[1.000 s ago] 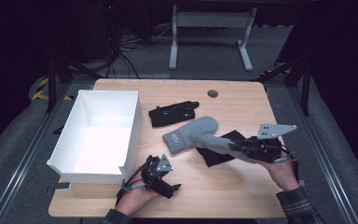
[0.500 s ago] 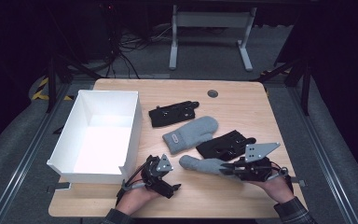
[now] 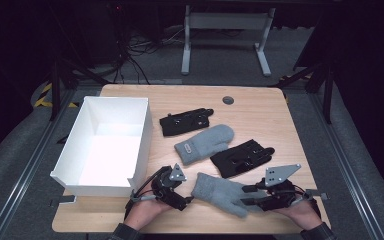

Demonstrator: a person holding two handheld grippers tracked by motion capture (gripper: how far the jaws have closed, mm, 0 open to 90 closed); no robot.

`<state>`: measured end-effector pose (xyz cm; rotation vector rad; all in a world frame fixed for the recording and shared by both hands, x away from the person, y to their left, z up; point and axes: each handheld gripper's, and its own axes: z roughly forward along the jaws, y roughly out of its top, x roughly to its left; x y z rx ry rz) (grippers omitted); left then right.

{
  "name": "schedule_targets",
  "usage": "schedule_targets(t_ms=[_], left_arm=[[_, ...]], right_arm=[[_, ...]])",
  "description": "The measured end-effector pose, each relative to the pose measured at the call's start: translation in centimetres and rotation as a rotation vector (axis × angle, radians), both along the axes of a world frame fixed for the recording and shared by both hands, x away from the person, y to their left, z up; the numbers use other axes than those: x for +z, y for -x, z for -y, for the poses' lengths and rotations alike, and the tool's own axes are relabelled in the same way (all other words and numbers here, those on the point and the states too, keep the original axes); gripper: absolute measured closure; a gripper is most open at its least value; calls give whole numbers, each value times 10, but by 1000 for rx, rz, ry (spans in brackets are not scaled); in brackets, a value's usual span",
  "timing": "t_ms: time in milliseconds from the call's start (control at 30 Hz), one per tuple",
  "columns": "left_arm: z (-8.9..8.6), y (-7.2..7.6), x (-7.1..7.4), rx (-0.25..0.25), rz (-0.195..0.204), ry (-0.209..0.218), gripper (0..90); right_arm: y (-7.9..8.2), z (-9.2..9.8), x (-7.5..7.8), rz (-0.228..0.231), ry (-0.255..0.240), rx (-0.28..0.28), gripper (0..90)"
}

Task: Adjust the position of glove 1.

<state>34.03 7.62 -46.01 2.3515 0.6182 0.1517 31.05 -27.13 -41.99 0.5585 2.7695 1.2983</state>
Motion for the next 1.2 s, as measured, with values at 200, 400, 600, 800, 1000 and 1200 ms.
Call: schedule_targets(t_ms=[200,400,600,800,1000,1200], left_arm=[[-6,-1,16,-45,10,75,390],[7,-11,30,-65,14,99,775],[34,-31,39,-84,11,99,882],[60,-47,30,-107,-18,73,895],[60,-42,22,-115,-42,28,895],[46,-34,21,-99,-59,34,873]], right_arm=[[5,19,-3,-15,10,-51,783],[13,32,-7,-28,35,-93,900],[20,40,-12,-30,63,-104,900],[23,39,-18,-43,87,-95,900],[17,38,-24,-44,117,-107,900],[0,33,-24,-31,134,-148,900]])
